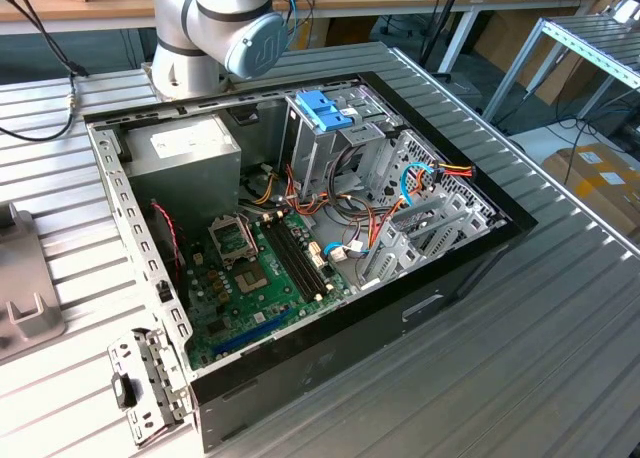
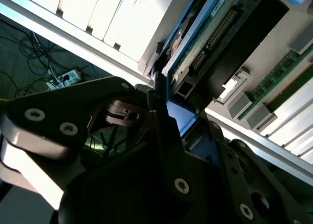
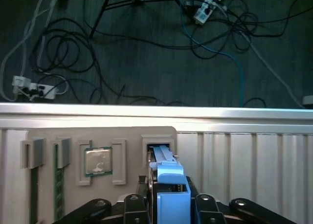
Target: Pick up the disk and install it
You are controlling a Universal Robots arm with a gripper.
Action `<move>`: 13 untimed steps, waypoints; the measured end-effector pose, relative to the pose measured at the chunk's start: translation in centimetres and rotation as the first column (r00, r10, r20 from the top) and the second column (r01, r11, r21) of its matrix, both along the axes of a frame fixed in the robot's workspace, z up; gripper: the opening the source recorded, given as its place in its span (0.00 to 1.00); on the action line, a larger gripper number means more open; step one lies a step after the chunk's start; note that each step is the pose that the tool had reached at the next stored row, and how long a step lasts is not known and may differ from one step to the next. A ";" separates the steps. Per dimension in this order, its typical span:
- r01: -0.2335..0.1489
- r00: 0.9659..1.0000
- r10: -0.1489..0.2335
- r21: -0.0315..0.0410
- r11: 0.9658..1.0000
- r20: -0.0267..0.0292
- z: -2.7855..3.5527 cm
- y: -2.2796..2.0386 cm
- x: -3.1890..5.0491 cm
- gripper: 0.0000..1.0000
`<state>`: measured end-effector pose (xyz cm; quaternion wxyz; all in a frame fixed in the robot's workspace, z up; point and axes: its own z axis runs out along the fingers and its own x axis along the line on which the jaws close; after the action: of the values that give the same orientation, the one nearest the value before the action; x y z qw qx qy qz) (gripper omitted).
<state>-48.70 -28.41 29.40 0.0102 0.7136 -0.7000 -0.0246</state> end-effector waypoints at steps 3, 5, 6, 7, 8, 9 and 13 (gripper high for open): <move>0.000 1.000 0.000 0.000 1.000 0.000 -0.01 0.00 0.00 0.37; 0.000 1.000 0.000 0.000 1.000 0.000 -0.01 0.00 0.00 0.37; 0.000 1.000 0.000 0.000 1.000 0.000 -0.01 0.00 0.00 0.37; 0.000 1.000 0.000 0.000 1.000 0.000 -0.02 0.00 0.00 0.37; 0.000 1.000 0.000 0.000 1.000 0.000 -0.02 0.00 0.00 0.37; 0.000 1.000 0.000 0.000 1.000 0.000 -0.02 0.00 0.00 0.37; 0.000 1.000 0.000 0.000 1.000 0.000 -0.03 0.00 0.00 0.37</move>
<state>-48.70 -28.41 29.37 0.0101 0.7136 -0.7000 -0.0246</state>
